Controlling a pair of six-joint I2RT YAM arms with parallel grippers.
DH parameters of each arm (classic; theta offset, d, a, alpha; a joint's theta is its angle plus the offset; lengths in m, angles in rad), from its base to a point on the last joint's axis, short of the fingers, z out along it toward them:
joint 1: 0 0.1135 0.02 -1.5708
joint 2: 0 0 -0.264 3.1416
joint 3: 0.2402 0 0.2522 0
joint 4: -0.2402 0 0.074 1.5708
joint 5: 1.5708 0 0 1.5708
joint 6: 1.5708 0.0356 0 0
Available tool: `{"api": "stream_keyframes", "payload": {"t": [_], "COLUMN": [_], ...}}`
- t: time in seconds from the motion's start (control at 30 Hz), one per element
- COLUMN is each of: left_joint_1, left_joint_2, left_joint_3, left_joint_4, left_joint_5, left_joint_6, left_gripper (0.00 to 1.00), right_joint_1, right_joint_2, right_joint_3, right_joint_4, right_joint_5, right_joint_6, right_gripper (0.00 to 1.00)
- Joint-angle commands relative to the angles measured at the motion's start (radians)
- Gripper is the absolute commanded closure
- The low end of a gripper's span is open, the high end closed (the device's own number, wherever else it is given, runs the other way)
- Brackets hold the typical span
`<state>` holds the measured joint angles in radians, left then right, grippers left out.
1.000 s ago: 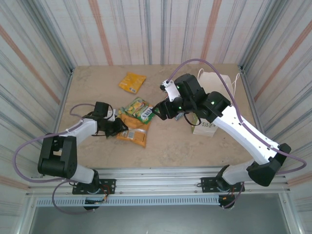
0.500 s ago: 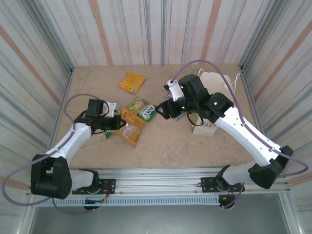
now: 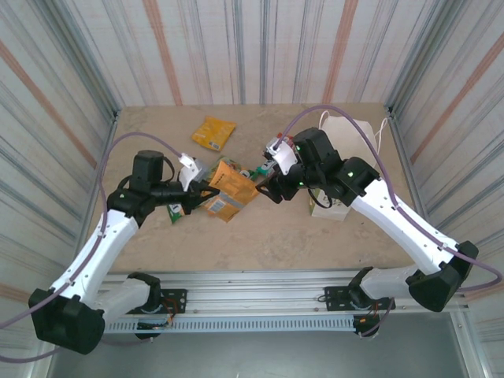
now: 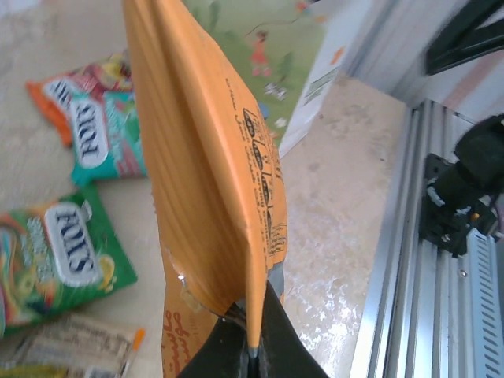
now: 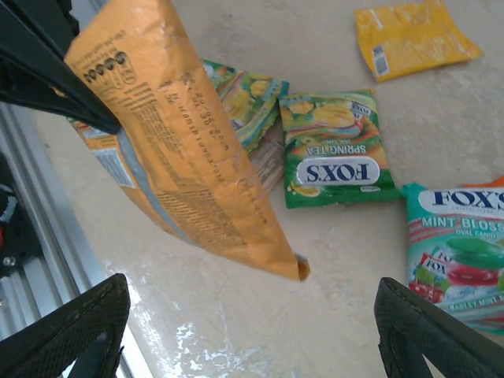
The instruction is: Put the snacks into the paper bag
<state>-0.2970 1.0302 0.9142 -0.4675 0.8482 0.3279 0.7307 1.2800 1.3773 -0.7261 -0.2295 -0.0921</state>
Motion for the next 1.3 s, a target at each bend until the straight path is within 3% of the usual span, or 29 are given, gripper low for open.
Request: {"api": "stream_keyframes", "payload": {"t": [0.0, 0.17, 0.5, 0.77, 0.93, 1.0, 1.13, 1.27], "left_joint_1": [-0.024, -0.077, -0.124, -0.134, -0.136, -0.137, -0.136, -0.139], "left_joint_2": [-0.013, -0.01, 0.01, 0.005, -0.001, -0.006, -0.018, -0.021], "left_joint_3": [0.05, 0.077, 0.08, 0.081, 0.081, 0.083, 0.077, 0.071], "left_joint_4": [0.0, 0.002, 0.1, 0.138, 0.134, 0.133, 0.153, 0.18], "left_joint_5": [0.129, 0.114, 0.101, 0.044, -0.01, -0.035, -0.115, -0.212], "left_joint_6": [0.119, 0.159, 0.074, 0.021, 0.0, -0.019, -0.086, -0.169], "left_gripper": [1.0, 1.0, 0.99, 0.98, 0.84, 0.72, 0.35, 0.23], "right_joint_1": [-0.02, -0.018, 0.012, 0.008, 0.001, -0.001, -0.012, -0.038], "right_joint_2": [-0.013, 0.032, 0.093, 0.092, 0.068, 0.049, 0.003, -0.054], "right_joint_3": [-0.009, 0.011, 0.019, 0.009, 0.005, -0.001, -0.019, -0.032], "right_joint_4": [0.035, 0.034, 0.035, 0.051, 0.059, 0.07, 0.092, 0.106], "right_joint_5": [-0.135, -0.284, -0.35, -0.36, -0.36, -0.349, -0.304, -0.237], "right_joint_6": [-0.143, -0.175, -0.162, -0.136, -0.135, -0.13, -0.097, -0.048], "right_gripper": [0.18, 0.18, 0.26, 0.66, 0.93, 0.95, 1.0, 1.0]}}
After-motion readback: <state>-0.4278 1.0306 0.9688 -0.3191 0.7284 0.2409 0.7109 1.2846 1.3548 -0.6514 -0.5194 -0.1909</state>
